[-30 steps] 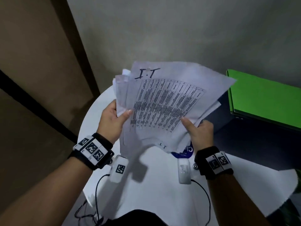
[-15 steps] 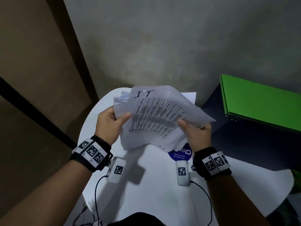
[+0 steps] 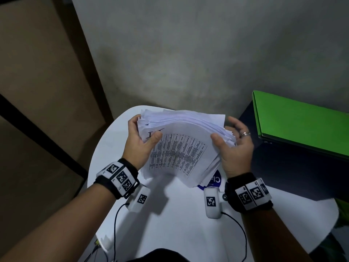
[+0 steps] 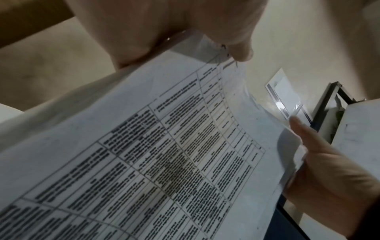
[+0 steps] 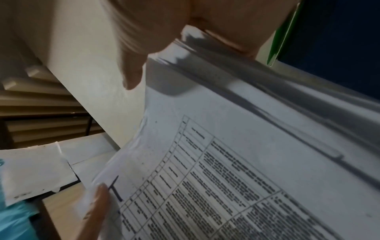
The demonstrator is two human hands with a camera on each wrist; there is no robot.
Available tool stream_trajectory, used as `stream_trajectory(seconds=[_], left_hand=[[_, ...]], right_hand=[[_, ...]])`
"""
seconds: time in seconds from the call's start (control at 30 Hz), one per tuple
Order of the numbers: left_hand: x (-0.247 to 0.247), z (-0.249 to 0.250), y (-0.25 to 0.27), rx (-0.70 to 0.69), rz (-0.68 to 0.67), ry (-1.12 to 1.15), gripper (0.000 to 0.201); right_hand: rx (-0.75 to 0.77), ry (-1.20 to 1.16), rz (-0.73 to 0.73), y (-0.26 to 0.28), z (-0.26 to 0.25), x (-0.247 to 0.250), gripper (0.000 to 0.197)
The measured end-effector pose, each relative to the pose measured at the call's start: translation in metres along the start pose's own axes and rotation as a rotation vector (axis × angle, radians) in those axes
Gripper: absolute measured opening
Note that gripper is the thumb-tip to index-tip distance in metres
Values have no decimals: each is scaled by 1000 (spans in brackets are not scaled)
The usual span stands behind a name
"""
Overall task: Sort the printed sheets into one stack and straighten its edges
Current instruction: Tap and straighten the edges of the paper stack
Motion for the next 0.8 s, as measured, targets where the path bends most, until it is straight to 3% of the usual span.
stream_trajectory(seconds=[0.1, 0.3, 0.5, 0.8], left_hand=[[-1, -4, -2, 6, 19, 31, 88], [3, -5, -6, 4, 15, -19, 60], [2, -6, -8, 46, -19, -48, 71], [2, -11, -8, 76, -53, -48, 70]], right_hand=[[48, 21, 17, 3, -4, -6, 51], [320, 292, -70, 2, -16, -13, 41], [371, 393, -25, 2, -17, -5, 39], [487, 551, -27, 7, -17, -2, 30]])
Point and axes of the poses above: each hand's wrist, its own y-axis away from the middle knuckle, its own x-axis out of the back of the hand, z = x × y, the point moved 4 cm from there along -y, towards the middle knuckle, and after that the axes turned 5 degrees about y, right-handed, at the moved point
